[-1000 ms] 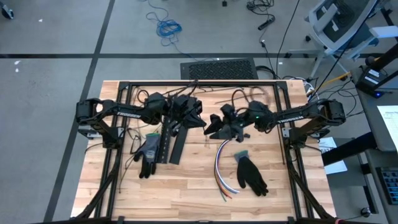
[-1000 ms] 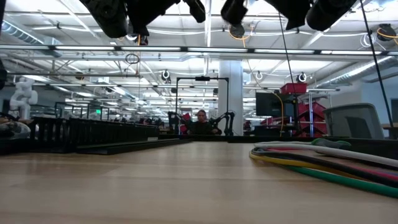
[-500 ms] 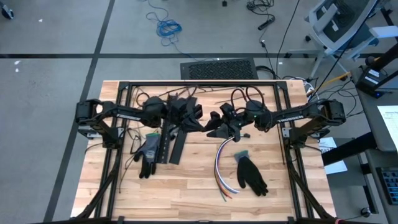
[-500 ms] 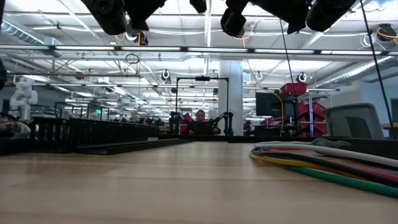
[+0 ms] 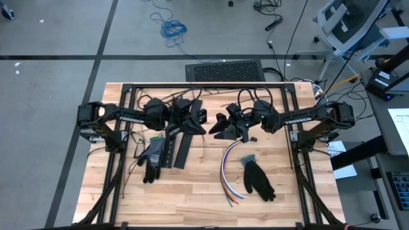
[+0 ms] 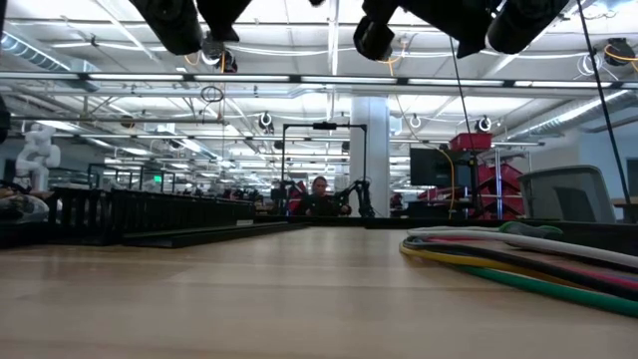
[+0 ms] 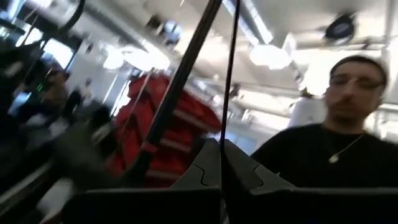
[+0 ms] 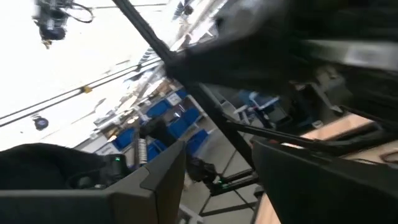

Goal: Ziptie cables
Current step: Wrap the cable wires with the black ziptie

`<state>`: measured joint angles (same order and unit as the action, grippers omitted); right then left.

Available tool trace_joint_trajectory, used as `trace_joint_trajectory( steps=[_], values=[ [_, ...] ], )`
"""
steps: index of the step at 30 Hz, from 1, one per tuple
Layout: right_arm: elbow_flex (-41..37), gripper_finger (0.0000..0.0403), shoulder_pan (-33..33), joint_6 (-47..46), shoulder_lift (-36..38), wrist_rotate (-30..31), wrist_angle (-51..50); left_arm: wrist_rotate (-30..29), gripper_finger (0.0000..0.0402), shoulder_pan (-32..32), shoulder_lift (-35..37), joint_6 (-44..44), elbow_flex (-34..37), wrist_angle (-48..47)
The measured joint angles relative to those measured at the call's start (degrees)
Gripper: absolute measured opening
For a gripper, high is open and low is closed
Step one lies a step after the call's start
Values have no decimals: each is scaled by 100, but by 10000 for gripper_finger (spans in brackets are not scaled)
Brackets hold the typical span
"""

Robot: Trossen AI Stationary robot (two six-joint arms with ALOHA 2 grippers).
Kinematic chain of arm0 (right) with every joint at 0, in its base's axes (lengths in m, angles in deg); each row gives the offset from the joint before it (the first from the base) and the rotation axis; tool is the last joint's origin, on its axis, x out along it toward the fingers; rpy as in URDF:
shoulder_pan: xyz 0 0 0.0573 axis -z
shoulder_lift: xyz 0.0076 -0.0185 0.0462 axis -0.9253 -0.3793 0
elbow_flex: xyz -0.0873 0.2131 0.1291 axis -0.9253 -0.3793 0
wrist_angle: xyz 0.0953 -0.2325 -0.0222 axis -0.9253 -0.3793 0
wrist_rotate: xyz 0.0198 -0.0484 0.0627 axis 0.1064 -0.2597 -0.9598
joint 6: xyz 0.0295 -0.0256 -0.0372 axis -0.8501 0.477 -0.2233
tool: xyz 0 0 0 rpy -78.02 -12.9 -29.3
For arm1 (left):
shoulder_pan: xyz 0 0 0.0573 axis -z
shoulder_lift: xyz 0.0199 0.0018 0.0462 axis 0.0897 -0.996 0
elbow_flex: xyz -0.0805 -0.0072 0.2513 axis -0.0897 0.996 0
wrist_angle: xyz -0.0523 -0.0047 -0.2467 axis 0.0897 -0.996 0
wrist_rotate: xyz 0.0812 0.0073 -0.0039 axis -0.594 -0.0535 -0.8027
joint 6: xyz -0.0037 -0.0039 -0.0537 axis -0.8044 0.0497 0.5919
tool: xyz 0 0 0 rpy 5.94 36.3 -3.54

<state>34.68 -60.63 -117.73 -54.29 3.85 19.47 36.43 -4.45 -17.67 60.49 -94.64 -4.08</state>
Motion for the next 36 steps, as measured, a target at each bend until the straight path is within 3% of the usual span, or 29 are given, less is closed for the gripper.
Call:
trace_joint_trajectory(
  steps=[5, 12, 19, 27, 32, 36],
  values=[
    [0, 180, -45, -61, 0, -3, 53, -314, 0, -106, -4, -679, 0, -693],
    [0, 180, -45, 120, 0, 54, -71, -640, 0, -81, -6, -889, 0, -728],
    [0, 180, -45, 138, 0, 48, -72, -1315, 0, -1, -10, -1733, 0, -1540],
    [0, 179, -45, 133, 0, 28, -69, -1169, 0, -1, -4, -1678, 0, -1506],
    [0, 149, -52, 116, 0, 6, -67, -1000, 0, -1, -4, -1670, 0, -1537],
    [0, 95, -82, 124, -1, 43, -85, -990, 0, -1, -4, -1666, 0, -1525]
  ],
)
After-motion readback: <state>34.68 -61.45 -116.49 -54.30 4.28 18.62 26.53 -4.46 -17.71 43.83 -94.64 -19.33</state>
